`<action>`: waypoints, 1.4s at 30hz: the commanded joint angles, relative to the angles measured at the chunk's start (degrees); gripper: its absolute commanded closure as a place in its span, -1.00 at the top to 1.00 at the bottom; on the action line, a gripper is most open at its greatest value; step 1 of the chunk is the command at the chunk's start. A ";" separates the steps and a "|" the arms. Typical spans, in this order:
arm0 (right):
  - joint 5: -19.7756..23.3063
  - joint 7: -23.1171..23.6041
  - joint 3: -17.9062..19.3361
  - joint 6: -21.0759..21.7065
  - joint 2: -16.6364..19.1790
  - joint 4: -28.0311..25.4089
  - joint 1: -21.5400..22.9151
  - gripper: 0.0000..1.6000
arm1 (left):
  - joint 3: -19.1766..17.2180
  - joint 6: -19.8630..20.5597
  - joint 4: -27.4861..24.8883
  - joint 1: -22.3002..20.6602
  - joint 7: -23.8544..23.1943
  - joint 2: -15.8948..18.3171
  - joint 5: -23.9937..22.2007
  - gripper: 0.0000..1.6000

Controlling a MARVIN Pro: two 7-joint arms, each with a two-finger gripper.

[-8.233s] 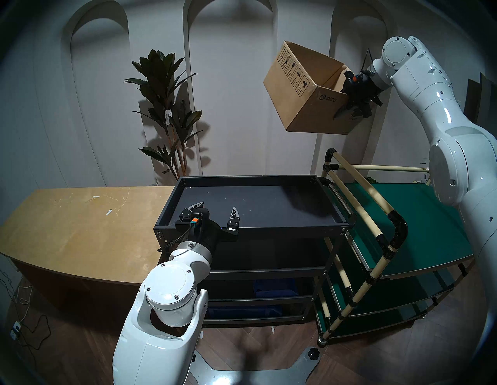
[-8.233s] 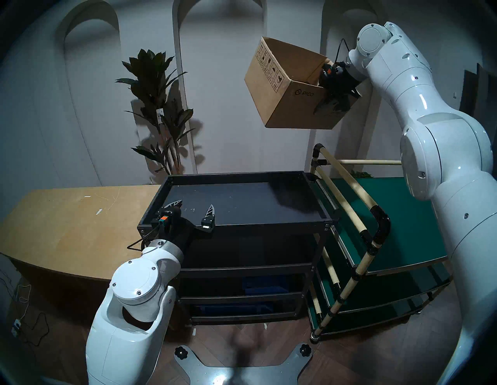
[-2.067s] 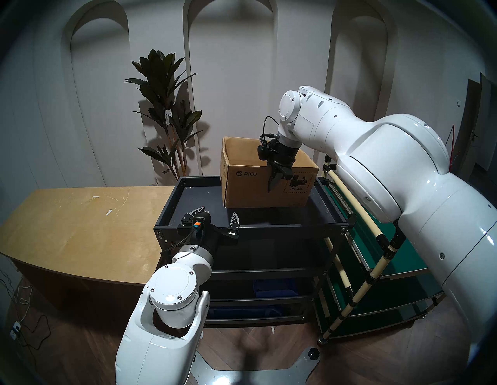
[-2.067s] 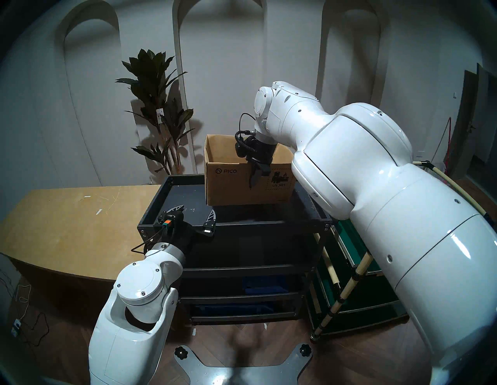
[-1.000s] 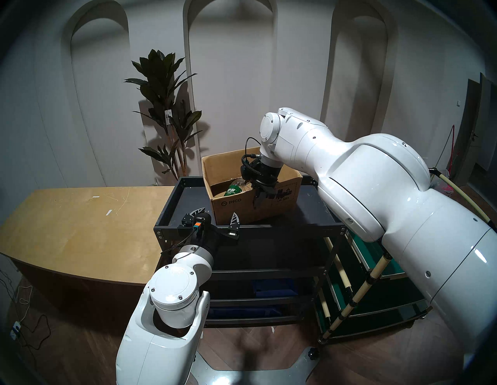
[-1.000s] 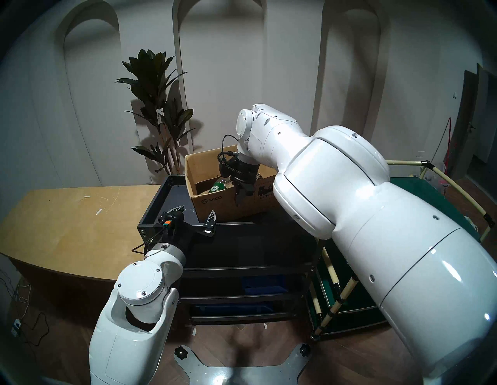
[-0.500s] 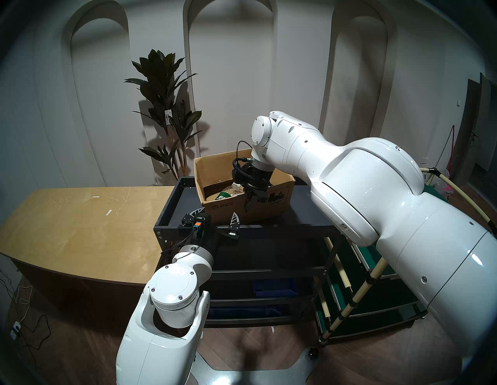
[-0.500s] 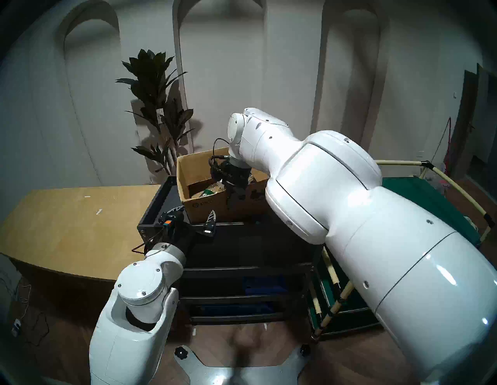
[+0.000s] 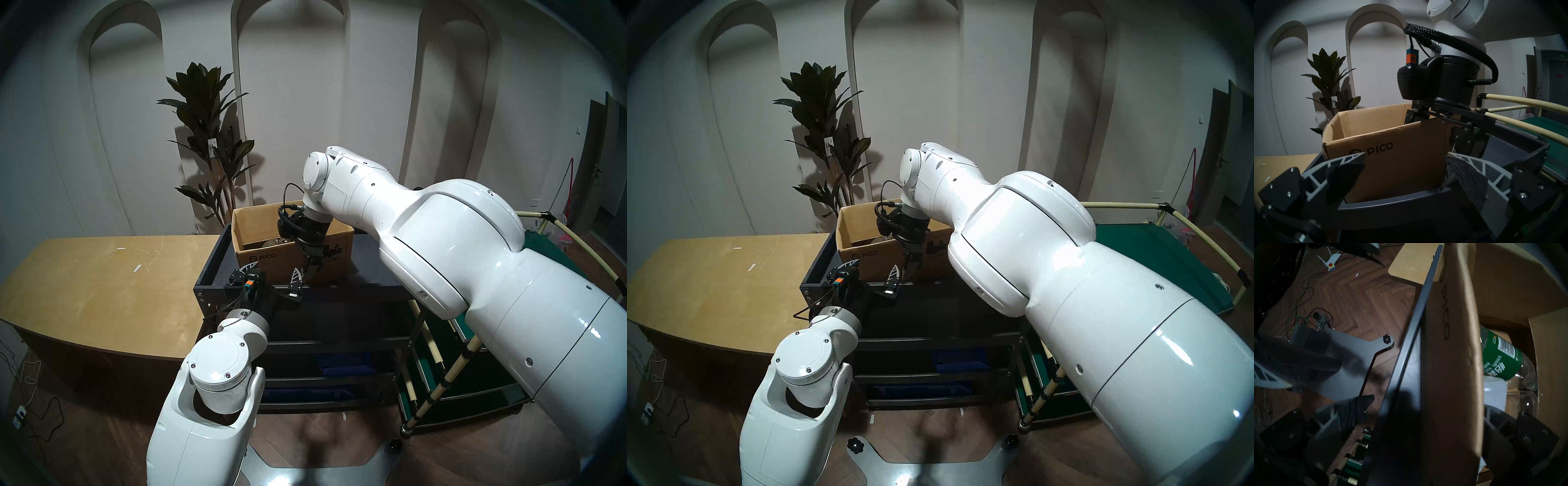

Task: Put the storage box onto the shelf

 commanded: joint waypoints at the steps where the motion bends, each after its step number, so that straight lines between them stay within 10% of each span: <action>1: 0.64 0.13 0.45 0.28 -0.90 0.10 1.88 1.00 | -0.05 -0.37 -1.27 -0.75 0.01 -0.14 -0.01 1.00; 20: 0.08 0.13 1.86 2.28 10.00 -6.06 13.29 1.00 | -0.05 -0.36 -1.31 -0.81 0.01 -0.19 0.04 1.00; 42: 4.54 -0.88 11.99 3.85 23.66 -10.48 20.47 1.00 | -0.03 -0.29 -0.98 -0.75 0.01 -0.21 0.11 1.00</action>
